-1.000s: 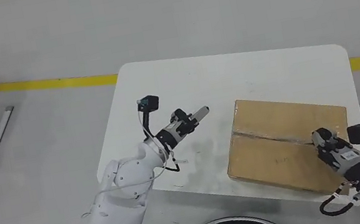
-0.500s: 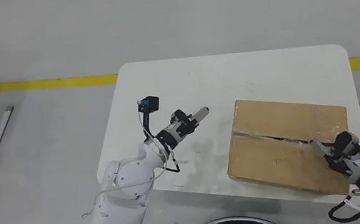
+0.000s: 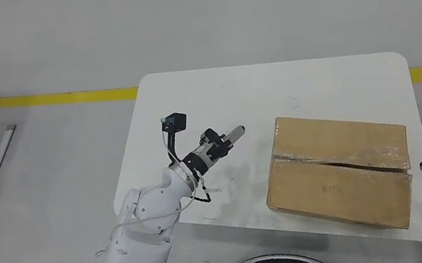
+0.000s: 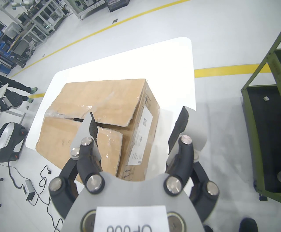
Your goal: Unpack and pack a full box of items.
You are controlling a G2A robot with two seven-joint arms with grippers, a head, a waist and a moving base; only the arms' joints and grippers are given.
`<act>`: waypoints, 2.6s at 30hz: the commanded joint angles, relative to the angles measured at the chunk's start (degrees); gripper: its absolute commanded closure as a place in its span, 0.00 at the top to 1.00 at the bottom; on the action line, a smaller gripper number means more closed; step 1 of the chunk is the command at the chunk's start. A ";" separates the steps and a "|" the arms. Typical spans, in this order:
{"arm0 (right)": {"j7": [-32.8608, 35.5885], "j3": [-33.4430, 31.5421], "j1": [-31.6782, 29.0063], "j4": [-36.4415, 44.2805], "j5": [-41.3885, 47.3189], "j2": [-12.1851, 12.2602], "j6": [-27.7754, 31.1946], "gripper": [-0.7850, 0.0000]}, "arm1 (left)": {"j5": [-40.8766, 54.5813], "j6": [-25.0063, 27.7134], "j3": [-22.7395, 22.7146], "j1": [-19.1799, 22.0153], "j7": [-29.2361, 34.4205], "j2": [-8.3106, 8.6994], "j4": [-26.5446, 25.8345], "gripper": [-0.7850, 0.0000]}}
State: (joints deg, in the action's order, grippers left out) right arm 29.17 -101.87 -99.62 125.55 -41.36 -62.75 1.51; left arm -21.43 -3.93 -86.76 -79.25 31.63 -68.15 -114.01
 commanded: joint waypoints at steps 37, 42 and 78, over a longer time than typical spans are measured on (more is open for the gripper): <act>-7.56 43.26 32.36 -19.03 -14.61 -4.78 7.06 0.00 | 0.83 -1.26 -2.08 -2.42 -5.37 -0.03 -1.19 1.00; -6.12 40.68 30.49 -18.89 -14.62 -4.52 4.88 0.00 | 0.83 -1.26 -2.08 -2.42 -5.37 -0.03 -1.19 1.00; -4.38 12.46 7.56 -2.86 -7.06 -2.00 -1.66 0.00 | 0.83 -1.26 -2.08 -2.42 -5.37 -0.03 -1.19 1.00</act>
State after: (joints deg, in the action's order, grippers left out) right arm 25.02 -88.92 -91.72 121.57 -49.30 -64.74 -0.72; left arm -20.60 -5.19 -88.85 -81.66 26.26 -68.17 -115.20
